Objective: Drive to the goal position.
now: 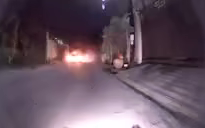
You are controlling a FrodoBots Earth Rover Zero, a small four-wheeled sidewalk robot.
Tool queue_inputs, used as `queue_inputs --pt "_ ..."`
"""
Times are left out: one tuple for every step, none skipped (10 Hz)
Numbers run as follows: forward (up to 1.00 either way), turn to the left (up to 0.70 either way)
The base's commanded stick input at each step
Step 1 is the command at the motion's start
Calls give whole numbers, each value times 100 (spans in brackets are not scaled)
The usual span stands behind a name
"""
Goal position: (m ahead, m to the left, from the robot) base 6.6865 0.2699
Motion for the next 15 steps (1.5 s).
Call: queue_inputs --pt "70 0" --pt "70 0" --pt "70 0" --pt "70 0" --pt "70 0" --pt "70 0" --pt "70 0" --pt "70 0" --pt "70 0" --pt "70 0" --pt "70 0" --pt "70 0" --pt "70 0" --pt "70 4" --pt "70 20"
